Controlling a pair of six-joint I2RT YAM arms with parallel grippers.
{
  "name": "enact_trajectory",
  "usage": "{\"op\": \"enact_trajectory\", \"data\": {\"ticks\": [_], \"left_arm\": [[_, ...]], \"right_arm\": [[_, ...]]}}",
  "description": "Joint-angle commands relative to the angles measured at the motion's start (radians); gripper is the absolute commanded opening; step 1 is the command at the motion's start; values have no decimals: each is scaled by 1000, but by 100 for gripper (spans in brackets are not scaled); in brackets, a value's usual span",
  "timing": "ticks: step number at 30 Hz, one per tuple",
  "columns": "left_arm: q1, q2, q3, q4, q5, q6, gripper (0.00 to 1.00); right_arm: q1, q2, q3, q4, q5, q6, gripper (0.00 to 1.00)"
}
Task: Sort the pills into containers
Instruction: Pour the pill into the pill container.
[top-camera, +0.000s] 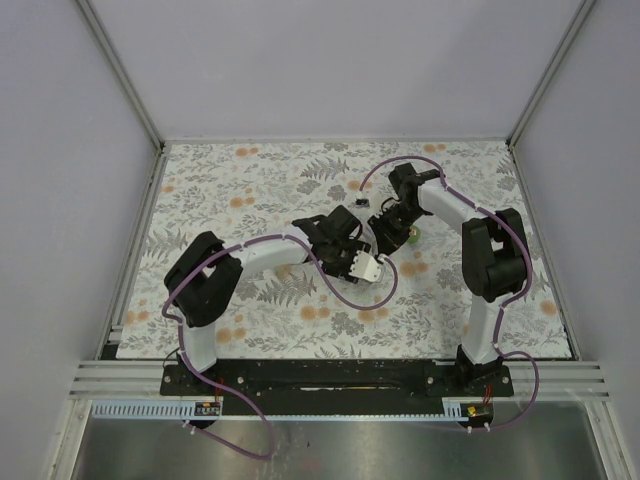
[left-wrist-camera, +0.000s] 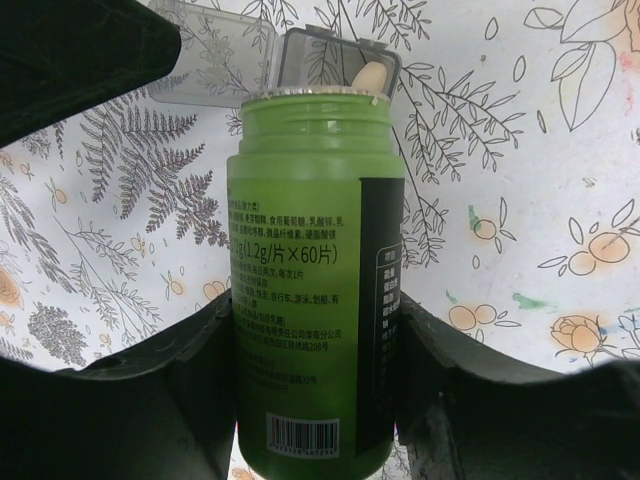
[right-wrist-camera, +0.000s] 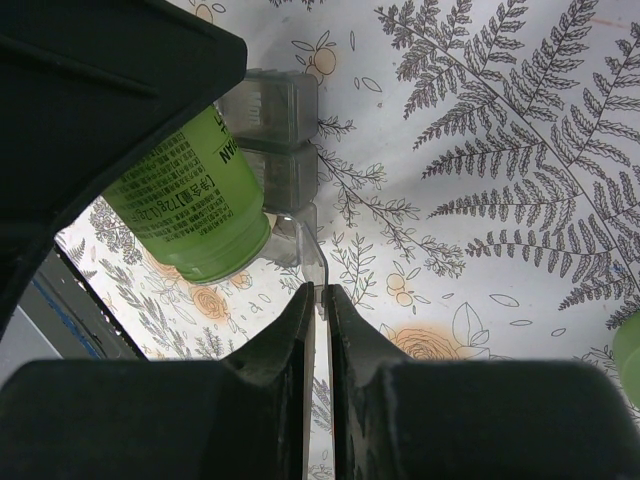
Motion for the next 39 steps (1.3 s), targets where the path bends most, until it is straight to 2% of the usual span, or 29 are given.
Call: {"op": "enact_trajectory", "data": {"ticks": [1,39], "left_arm": [[-15,2,19,20,-40,52,0],[-68,-19,13,20,-158,118,0]], "right_arm": [[-5,0,22,-15,-13,-15,3],[-5,11,36,-25,-12,-18,3]]}}
